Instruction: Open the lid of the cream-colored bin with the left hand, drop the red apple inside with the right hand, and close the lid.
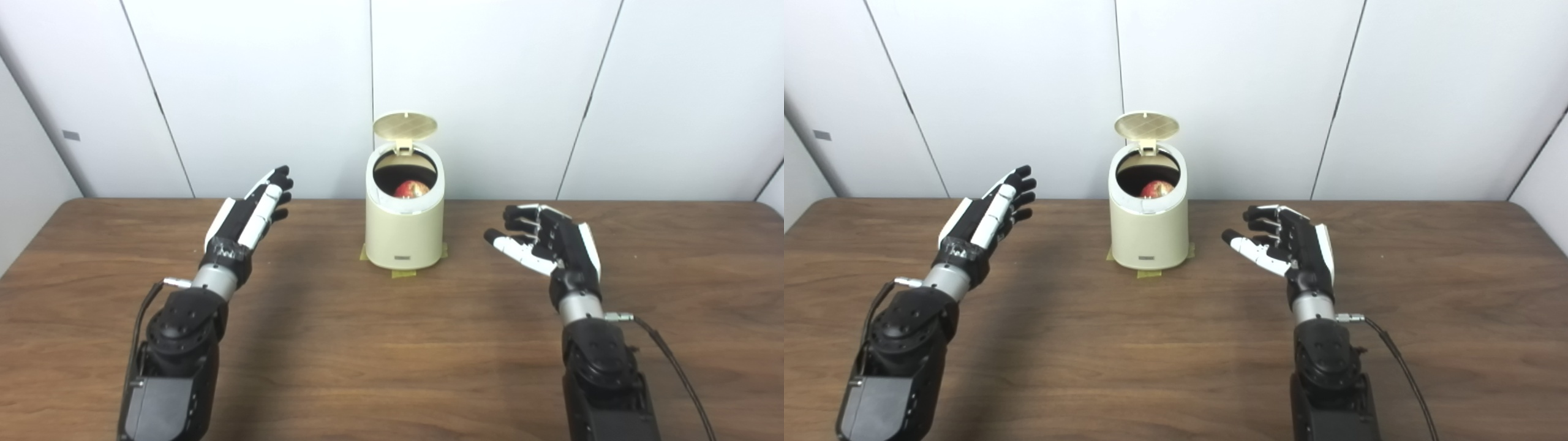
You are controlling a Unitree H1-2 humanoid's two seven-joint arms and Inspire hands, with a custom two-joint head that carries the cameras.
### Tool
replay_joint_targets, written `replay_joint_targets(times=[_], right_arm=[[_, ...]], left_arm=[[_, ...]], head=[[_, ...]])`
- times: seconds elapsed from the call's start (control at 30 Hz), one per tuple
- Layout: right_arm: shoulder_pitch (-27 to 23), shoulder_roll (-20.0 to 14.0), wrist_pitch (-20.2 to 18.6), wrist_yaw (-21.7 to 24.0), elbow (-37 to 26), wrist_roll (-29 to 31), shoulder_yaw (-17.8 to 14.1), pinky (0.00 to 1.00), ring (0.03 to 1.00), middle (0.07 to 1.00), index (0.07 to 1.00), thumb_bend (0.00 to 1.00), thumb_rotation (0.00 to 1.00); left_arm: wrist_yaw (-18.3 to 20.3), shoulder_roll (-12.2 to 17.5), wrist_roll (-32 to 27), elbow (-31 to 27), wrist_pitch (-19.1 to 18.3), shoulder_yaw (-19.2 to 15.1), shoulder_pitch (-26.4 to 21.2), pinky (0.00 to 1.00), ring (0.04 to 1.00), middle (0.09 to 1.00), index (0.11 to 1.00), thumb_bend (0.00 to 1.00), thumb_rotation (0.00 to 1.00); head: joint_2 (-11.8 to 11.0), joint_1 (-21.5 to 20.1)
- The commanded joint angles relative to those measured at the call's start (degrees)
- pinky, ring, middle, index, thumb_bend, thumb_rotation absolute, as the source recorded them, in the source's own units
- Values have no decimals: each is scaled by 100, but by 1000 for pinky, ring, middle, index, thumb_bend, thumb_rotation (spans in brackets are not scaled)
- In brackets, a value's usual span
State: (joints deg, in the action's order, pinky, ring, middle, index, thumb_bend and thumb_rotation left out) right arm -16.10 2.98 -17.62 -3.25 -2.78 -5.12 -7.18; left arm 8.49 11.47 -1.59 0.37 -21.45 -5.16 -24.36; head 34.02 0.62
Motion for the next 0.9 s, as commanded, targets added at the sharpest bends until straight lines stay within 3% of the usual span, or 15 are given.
replay_joint_targets(times=[0.0,0.13,0.3,0.53,0.87], right_arm=[[-80,72,268,138,-200,458,-73,821,847,844,787,468,673],[176,154,438,164,-168,836,-82,895,915,912,881,537,903],[436,162,692,316,-103,1168,-7,926,934,934,906,592,990],[567,127,1106,571,172,1569,51,957,980,978,941,621,1000],[702,178,654,423,-82,1648,131,981,997,1000,980,572,1000]], left_arm=[[-50,-18,-168,16,42,-65,-558,921,936,934,951,580,921],[-54,-74,-379,305,-129,-153,-1100,930,934,931,937,581,912],[142,15,-526,682,-199,-109,-1708,960,958,953,942,576,971],[493,125,-560,1312,-61,192,-2494,973,953,948,933,567,1000],[903,215,-324,1925,83,715,-3382,951,947,942,944,547,1000]], head=[[-3,4],[-30,-17],[-40,-30],[-47,-98],[-51,-158]])
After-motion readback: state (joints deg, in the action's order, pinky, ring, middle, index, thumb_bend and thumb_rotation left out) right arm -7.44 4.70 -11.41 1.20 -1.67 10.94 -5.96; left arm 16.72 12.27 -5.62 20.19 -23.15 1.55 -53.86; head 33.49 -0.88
